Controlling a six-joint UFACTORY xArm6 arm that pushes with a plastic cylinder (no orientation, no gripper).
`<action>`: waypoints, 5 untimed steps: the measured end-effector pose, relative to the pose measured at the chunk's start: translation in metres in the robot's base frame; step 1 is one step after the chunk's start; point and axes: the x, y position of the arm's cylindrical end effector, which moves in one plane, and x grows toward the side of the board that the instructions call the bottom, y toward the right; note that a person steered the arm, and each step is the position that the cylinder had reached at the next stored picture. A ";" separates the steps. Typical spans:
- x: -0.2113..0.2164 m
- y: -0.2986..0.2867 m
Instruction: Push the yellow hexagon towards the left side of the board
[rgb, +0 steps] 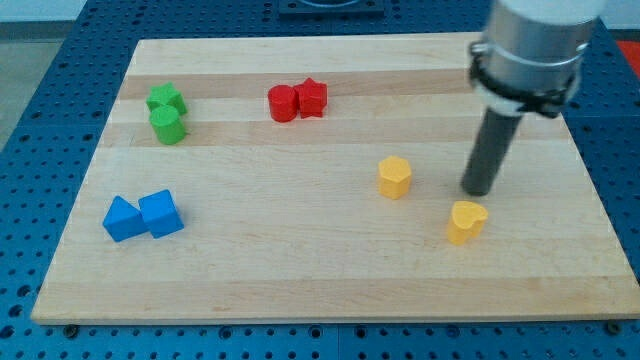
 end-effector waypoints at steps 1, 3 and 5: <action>-0.014 0.006; 0.004 -0.134; 0.011 -0.200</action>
